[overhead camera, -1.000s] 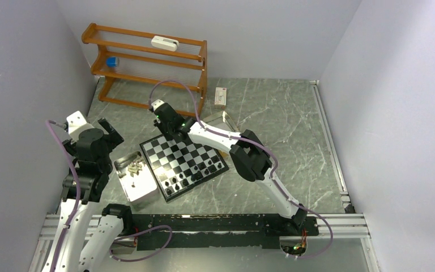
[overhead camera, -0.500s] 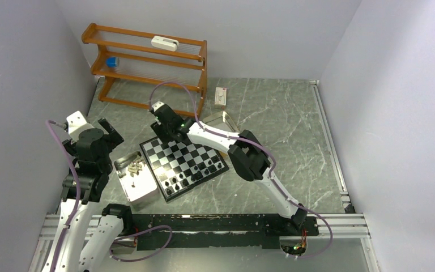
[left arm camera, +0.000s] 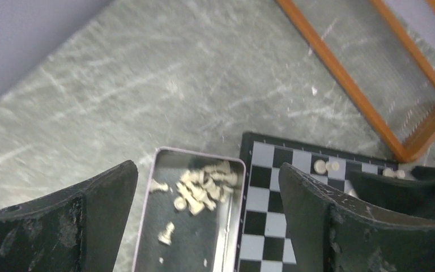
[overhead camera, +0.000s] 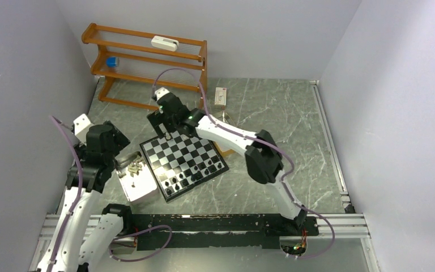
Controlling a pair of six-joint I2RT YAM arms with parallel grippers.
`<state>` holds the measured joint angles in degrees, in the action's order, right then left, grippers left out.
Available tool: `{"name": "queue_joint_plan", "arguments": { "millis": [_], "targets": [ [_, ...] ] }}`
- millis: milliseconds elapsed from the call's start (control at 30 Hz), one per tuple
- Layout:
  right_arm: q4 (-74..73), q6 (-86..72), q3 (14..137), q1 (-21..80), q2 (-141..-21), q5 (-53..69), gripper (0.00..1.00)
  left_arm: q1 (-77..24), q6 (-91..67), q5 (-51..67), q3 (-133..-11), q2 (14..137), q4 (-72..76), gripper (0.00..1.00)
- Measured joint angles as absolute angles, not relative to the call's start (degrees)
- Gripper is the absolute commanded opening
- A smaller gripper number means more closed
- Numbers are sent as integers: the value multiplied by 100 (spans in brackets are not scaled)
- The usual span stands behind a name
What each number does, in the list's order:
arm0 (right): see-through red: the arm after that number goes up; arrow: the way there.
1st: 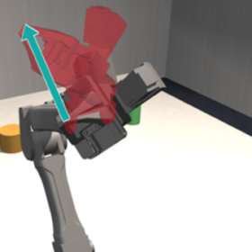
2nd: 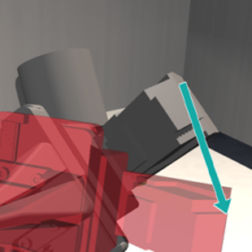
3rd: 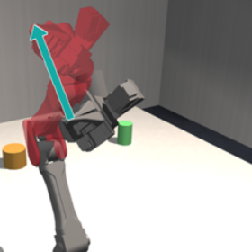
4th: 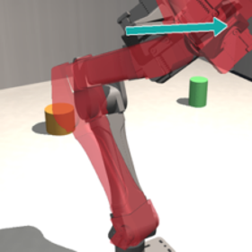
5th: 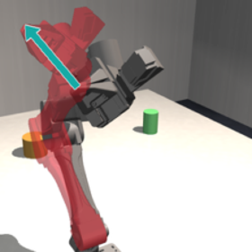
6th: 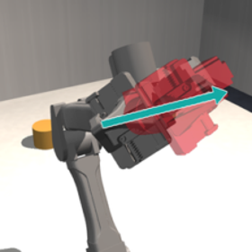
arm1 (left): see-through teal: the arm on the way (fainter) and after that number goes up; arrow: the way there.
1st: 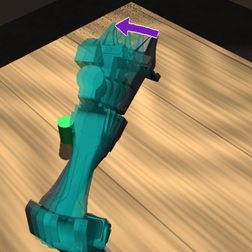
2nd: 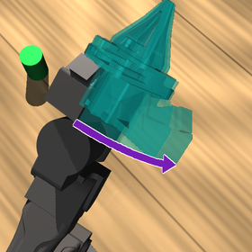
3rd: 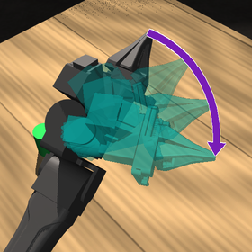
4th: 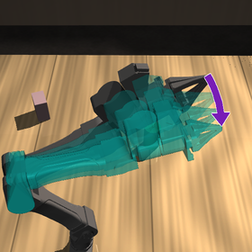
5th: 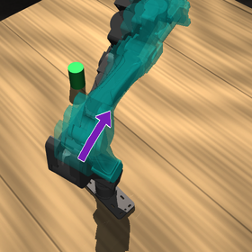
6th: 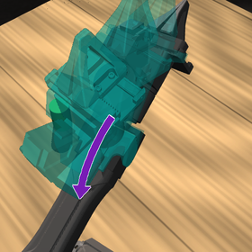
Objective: Set up the chess pieces on the board
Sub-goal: Place the chess piece on the chessboard, then pick up the chess piece from the storage box.
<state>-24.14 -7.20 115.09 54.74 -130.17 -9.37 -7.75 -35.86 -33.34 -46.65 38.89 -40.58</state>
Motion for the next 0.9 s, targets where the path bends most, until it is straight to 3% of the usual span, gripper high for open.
{"name": "queue_joint_plan", "arguments": {
  "millis": [267, 467, 900],
  "targets": [
    [-2001, -1000, 10186, 5330, -11015, -1365, 100, -773, -4543, -2176, -4475, 4757, -4707, 76],
    [-1752, -1175, 9297, 5227, -10195, -1765, 100, -773, -5153, -1680, -3966, 5264, -5048, 46],
    [-1509, -1142, 8482, 5133, -9601, -1699, 100, -773, -5572, -1549, -3354, 5323, -4777, 39]
  ]
}}
